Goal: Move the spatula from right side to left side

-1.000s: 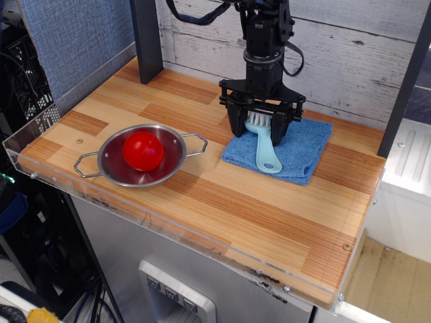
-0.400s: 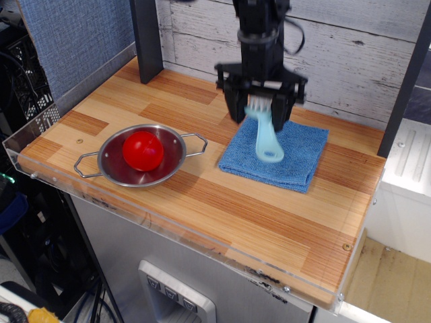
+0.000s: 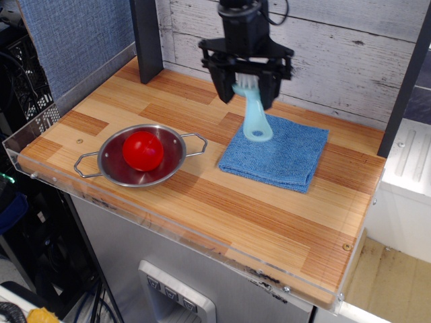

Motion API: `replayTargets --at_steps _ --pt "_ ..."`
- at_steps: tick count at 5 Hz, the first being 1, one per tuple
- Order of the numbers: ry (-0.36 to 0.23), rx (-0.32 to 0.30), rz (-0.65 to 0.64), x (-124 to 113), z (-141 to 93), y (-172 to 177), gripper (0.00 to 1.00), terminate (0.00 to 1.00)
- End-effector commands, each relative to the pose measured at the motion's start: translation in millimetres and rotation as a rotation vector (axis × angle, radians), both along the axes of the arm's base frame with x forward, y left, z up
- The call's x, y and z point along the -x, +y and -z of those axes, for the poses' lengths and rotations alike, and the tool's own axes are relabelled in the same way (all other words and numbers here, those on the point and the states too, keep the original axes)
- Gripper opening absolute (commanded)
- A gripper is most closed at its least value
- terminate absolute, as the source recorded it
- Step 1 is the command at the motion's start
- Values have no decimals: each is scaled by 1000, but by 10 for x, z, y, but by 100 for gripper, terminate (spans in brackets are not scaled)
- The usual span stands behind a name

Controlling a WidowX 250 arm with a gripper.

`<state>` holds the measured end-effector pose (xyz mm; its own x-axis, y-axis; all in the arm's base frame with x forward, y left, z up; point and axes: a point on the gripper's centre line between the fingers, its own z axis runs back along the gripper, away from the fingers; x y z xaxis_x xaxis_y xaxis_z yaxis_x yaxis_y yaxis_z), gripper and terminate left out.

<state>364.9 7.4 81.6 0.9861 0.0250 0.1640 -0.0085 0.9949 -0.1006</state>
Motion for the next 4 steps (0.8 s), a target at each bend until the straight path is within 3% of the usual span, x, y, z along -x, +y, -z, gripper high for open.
replayTargets --at_steps 1,2,4 --pt "-11 -101 135 -53 -202 640 0 0" --pt "17 -177 187 -52 -180 995 0 0" --pt "59 -225 266 67 -163 1427 0 0"
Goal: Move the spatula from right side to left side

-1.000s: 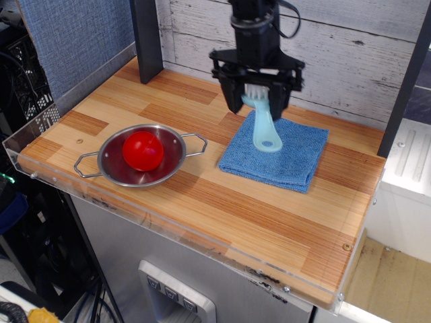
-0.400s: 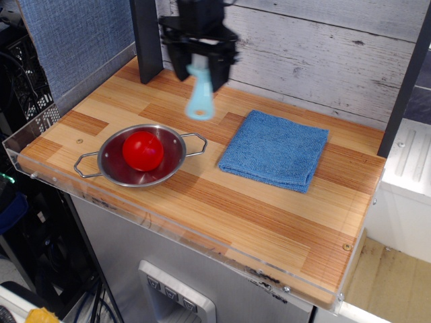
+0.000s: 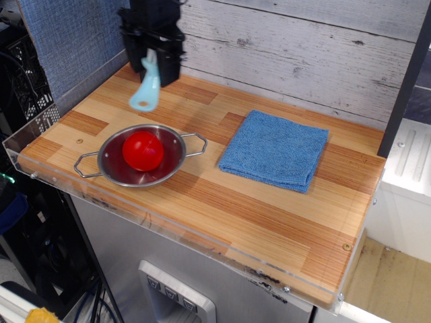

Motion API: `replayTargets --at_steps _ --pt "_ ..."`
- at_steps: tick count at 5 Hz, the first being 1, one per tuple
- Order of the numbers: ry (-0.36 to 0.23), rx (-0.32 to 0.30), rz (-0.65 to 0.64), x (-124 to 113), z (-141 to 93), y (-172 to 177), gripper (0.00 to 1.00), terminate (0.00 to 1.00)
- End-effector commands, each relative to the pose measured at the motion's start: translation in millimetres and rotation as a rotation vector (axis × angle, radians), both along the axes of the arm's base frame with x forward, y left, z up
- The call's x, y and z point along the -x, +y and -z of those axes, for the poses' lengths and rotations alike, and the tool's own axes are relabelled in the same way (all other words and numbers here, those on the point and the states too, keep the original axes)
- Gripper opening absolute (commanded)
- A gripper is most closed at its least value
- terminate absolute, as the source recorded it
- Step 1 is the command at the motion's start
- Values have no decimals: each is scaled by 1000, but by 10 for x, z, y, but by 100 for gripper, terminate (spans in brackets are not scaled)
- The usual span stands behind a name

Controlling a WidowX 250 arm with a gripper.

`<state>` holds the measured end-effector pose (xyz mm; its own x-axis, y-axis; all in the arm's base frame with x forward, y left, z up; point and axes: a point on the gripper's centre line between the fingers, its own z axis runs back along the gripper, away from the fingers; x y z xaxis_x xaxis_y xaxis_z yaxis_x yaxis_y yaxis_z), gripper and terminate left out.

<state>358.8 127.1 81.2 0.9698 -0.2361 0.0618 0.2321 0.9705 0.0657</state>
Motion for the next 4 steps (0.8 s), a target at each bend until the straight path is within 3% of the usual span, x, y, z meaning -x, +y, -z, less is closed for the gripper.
replayTargets --at_steps 1,2,4 --pt "4 -3 24 96 -79 405 0 0" --pt "17 21 -37 152 19 642 0 0" --pt "53 3 -19 96 165 883 0 0"
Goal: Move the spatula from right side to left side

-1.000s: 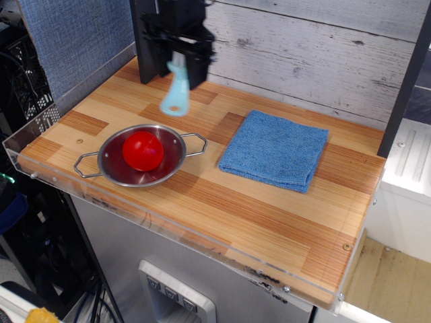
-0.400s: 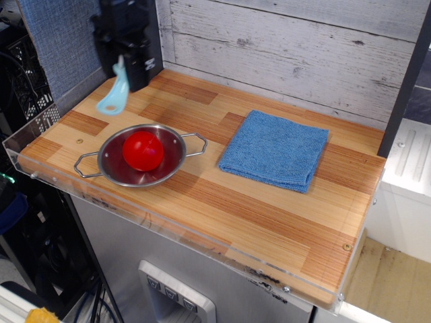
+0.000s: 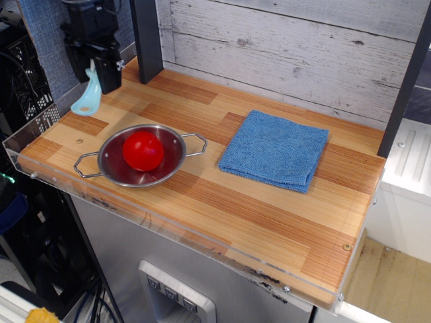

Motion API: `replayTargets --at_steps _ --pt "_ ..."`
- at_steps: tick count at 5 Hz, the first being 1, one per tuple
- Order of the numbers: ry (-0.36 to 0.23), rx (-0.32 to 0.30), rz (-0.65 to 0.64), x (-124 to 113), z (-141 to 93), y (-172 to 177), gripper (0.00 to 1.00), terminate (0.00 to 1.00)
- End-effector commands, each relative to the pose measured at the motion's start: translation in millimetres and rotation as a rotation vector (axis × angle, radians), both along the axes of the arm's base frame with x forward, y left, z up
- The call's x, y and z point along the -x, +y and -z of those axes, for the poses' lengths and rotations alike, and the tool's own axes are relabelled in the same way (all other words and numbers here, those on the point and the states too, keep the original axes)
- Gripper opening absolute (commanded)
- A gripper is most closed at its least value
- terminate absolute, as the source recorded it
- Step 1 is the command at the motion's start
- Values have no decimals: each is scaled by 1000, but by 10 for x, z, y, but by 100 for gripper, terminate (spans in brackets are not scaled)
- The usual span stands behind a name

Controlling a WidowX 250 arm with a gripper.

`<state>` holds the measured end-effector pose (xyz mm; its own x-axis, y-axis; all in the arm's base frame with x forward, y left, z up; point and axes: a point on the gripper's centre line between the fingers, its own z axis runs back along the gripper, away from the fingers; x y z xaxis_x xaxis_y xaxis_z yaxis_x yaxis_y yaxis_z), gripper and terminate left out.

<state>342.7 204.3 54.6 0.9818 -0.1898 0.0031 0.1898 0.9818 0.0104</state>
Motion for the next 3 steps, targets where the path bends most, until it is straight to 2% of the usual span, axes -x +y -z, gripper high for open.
replayTargets --at_steps 1,3 --pt "5 -42 95 -51 27 1 0 0" --pt "53 -65 120 -25 224 -66 0 0"
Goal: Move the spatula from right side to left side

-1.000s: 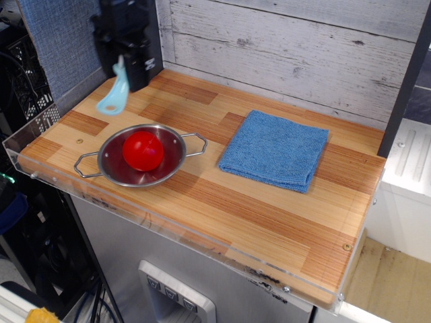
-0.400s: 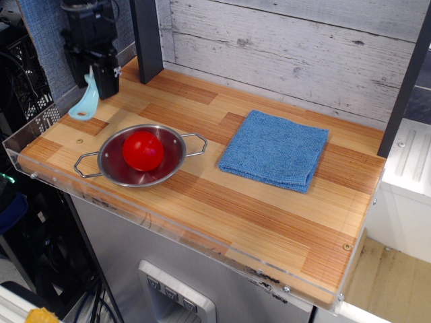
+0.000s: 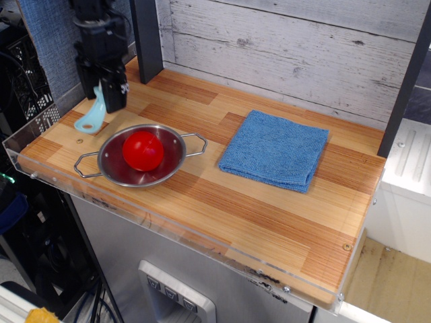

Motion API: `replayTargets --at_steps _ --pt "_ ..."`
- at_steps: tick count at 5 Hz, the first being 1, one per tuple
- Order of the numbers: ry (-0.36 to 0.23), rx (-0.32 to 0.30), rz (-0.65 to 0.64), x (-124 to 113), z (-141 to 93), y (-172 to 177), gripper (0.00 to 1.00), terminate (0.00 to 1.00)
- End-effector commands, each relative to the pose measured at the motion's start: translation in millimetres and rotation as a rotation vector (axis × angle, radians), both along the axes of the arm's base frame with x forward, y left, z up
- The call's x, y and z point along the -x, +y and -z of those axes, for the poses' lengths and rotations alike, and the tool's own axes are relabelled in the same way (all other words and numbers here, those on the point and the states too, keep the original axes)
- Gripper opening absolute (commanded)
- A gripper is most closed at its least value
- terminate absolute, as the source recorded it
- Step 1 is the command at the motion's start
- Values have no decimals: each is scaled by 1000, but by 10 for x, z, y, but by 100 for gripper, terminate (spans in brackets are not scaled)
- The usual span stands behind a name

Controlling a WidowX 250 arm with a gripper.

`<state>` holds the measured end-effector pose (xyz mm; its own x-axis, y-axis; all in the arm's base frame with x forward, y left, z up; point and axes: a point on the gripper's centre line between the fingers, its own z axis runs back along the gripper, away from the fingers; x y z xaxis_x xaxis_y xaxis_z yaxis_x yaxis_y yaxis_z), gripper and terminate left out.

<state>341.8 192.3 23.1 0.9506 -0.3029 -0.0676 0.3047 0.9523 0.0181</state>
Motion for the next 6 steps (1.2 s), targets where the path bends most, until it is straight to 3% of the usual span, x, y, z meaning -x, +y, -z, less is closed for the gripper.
replayTargets --at_steps 1,2,3,4,5,6 --pt "-13 -43 -19 -24 -82 105 100 0" --pt "-16 -50 -8 -20 -102 40 100 0" --pt "-91 -48 -25 44 -346 -47 100 0" --pt "-251 -20 -118 189 -842 -169 100 0" --pt "-304 0 -213 298 -1212 -289 100 0" --pt "-283 -14 -222 281 -1279 -450 100 0"
